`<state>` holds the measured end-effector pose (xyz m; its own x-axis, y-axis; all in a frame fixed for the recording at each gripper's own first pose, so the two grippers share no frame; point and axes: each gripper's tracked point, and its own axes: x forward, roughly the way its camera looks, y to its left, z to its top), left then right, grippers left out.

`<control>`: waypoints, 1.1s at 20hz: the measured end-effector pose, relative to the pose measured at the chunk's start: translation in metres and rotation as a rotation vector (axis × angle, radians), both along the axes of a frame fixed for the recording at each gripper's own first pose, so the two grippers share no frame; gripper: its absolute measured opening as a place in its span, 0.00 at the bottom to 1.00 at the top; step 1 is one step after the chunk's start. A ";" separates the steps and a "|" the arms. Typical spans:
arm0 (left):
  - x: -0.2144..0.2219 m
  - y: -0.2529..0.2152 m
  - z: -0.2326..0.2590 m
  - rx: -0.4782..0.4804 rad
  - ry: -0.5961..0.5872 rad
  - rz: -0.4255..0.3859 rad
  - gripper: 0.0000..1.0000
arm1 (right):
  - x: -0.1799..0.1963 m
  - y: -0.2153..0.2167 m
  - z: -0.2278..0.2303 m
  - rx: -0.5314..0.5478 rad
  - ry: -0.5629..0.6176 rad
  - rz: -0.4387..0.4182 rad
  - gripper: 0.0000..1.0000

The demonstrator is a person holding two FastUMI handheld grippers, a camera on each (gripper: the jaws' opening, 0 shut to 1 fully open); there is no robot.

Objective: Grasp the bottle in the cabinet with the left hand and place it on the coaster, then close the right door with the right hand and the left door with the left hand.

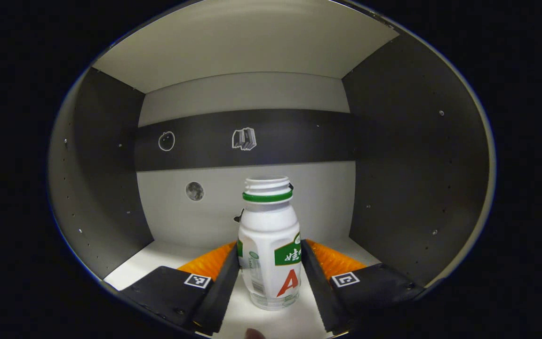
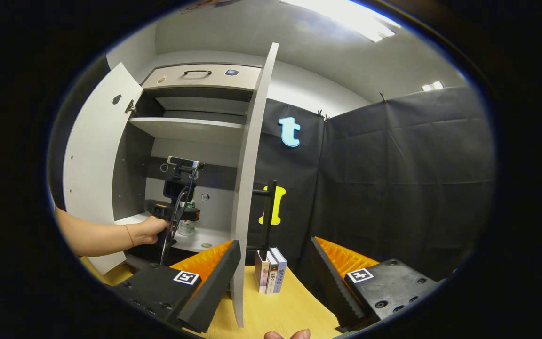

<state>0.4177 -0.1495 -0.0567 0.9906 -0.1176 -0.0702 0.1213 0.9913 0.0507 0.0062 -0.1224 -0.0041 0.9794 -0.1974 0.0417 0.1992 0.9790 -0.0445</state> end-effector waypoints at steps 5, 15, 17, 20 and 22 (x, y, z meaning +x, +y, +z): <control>-0.009 0.005 0.010 -0.050 0.003 -0.018 0.75 | 0.000 0.003 0.003 0.011 -0.007 -0.001 0.97; -0.074 0.031 0.037 -0.091 -0.067 -0.076 0.75 | -0.010 0.027 0.012 0.021 -0.027 0.008 0.97; -0.085 0.034 0.034 -0.083 -0.073 -0.091 0.75 | -0.012 0.034 0.015 0.020 -0.031 0.017 0.97; -0.101 0.041 0.024 -0.048 -0.080 -0.108 0.75 | -0.015 0.048 0.018 0.019 -0.036 0.038 0.97; -0.117 0.045 0.013 -0.058 -0.066 -0.117 0.75 | -0.016 0.057 0.020 0.014 -0.037 0.049 0.97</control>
